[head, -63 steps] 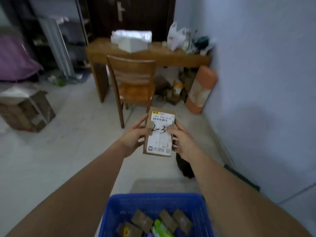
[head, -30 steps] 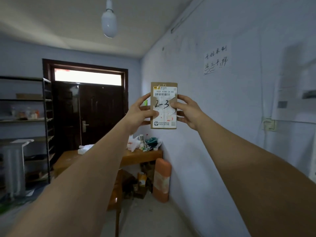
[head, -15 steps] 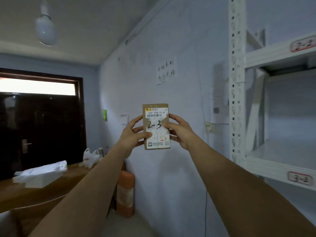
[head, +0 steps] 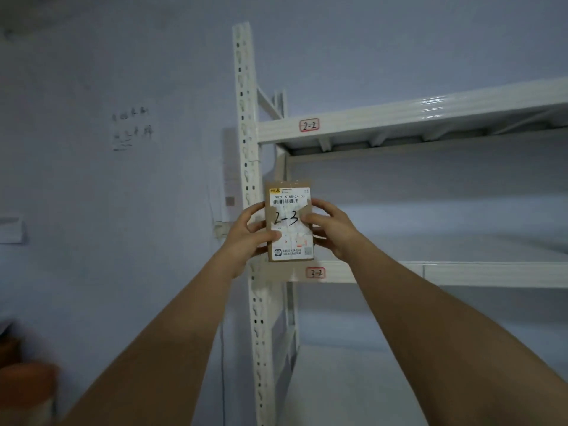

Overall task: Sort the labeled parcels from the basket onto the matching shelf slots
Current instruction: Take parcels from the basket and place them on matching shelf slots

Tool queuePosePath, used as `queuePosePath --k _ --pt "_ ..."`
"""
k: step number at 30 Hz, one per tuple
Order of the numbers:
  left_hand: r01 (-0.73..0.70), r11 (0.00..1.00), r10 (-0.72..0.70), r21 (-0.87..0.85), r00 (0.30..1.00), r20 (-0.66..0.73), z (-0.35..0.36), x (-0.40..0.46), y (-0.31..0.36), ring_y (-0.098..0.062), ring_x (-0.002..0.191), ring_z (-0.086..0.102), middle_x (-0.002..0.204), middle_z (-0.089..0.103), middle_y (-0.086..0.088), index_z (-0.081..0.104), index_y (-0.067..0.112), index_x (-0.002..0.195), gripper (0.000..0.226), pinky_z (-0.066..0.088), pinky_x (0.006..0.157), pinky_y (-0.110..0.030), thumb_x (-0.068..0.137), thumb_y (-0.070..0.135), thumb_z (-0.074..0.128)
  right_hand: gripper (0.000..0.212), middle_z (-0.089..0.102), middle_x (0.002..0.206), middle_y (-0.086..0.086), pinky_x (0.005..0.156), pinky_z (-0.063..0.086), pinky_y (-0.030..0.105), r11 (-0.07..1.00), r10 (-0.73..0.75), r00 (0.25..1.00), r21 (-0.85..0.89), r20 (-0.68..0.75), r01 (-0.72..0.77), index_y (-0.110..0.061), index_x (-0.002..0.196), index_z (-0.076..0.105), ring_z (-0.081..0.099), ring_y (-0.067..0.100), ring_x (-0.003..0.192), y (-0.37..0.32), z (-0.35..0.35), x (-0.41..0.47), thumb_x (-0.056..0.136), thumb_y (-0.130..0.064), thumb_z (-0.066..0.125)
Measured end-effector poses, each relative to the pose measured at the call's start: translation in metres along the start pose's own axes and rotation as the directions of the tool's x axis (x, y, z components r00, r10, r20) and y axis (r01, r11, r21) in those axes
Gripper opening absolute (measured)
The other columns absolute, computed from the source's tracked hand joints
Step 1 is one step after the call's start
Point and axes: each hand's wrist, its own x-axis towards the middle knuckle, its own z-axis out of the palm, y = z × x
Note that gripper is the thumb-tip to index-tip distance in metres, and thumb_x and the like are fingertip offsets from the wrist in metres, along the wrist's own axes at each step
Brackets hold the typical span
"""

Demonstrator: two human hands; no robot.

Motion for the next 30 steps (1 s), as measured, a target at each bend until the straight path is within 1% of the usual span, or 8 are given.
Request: queuePosePath --k 4,8,12,15,19,24,27,30 --pt "-0.014 0.999 0.018 -0.033 0.993 0.117 0.045 -0.005 0.014 -0.021 0.098 0.068 0.111 0.070 -0.001 0.046 0.035 0.126 0.067 0.058 0.076 -0.037 0.078 -0.006 0.068 0.047 0.070 0.107 0.010 0.089 0.054 0.040 0.999 -0.033 0.993 -0.047 -0.113 0.028 -0.025 0.124 0.054 0.068 0.029 0.098 -0.027 -0.039 -0.038 0.082 -0.009 0.068" --pt "-0.031 0.997 0.045 -0.073 0.980 0.195 0.076 -0.015 0.029 -0.021 0.096 0.068 0.111 0.069 -0.002 0.044 0.035 0.128 0.068 0.058 0.070 -0.033 0.078 -0.005 0.068 0.045 0.070 0.106 0.011 0.090 0.054 0.042 0.994 -0.068 0.982 -0.093 -0.175 0.052 -0.026 0.123 0.053 0.068 0.029 0.097 -0.048 -0.061 -0.067 0.083 -0.008 0.066" --pt "-0.035 0.996 0.053 -0.079 0.969 0.240 0.098 -0.030 0.035 -0.023 0.098 0.068 0.115 0.067 -0.006 0.043 0.036 0.129 0.069 0.059 0.070 -0.033 0.078 -0.004 0.068 0.045 0.070 0.105 0.011 0.091 0.054 0.043 0.993 -0.077 0.976 -0.105 -0.204 0.056 -0.026 0.123 0.053 0.068 0.030 0.098 -0.060 -0.078 -0.093 0.083 -0.007 0.066" --pt "-0.044 0.996 0.063 -0.079 0.967 0.249 0.115 -0.040 0.042 -0.024 0.099 0.067 0.117 0.066 -0.007 0.042 0.034 0.132 0.070 0.059 0.071 -0.034 0.078 -0.004 0.068 0.046 0.070 0.106 0.012 0.090 0.055 0.042 0.993 -0.078 0.977 -0.103 -0.200 0.058 -0.025 0.125 0.052 0.068 0.031 0.099 -0.067 -0.093 -0.107 0.084 -0.007 0.065" --pt "-0.064 0.995 0.080 -0.074 0.966 0.245 0.146 -0.048 0.056 -0.024 0.101 0.066 0.118 0.065 -0.007 0.043 0.039 0.123 0.065 0.058 0.073 -0.035 0.079 -0.003 0.068 0.049 0.070 0.106 0.012 0.090 0.055 0.042 0.993 -0.087 0.977 -0.096 -0.194 0.070 -0.025 0.127 0.051 0.068 0.029 0.099 -0.083 -0.120 -0.120 0.083 -0.008 0.066" --pt "-0.082 0.992 0.103 -0.095 0.965 0.241 0.198 -0.056 0.075 -0.024 0.101 0.066 0.117 0.066 -0.009 0.044 0.037 0.123 0.065 0.057 0.075 -0.036 0.079 -0.004 0.067 0.050 0.070 0.107 0.012 0.089 0.055 0.041 0.991 -0.105 0.977 -0.102 -0.187 0.087 -0.024 0.128 0.050 0.068 0.030 0.099 -0.110 -0.166 -0.137 0.084 -0.009 0.066" --pt "-0.084 0.991 0.107 -0.106 0.966 0.233 0.225 -0.061 0.084 -0.025 0.102 0.066 0.116 0.066 -0.008 0.043 0.036 0.125 0.065 0.057 0.077 -0.038 0.080 -0.004 0.067 0.046 0.069 0.108 0.013 0.092 0.053 0.043 0.990 -0.120 0.976 -0.094 -0.181 0.104 -0.027 0.124 0.052 0.067 0.030 0.102 -0.122 -0.190 -0.146 0.084 -0.008 0.066" --pt "-0.091 0.990 0.112 -0.109 0.971 0.210 0.246 -0.066 0.092 -0.023 0.100 0.067 0.113 0.068 -0.007 0.044 0.031 0.128 0.063 0.058 0.076 -0.036 0.081 -0.003 0.066 0.042 0.070 0.106 0.011 0.093 0.052 0.043 0.989 -0.136 0.974 -0.077 -0.180 0.124 -0.028 0.120 0.053 0.067 0.029 0.101 -0.128 -0.210 -0.149 0.084 -0.011 0.067"
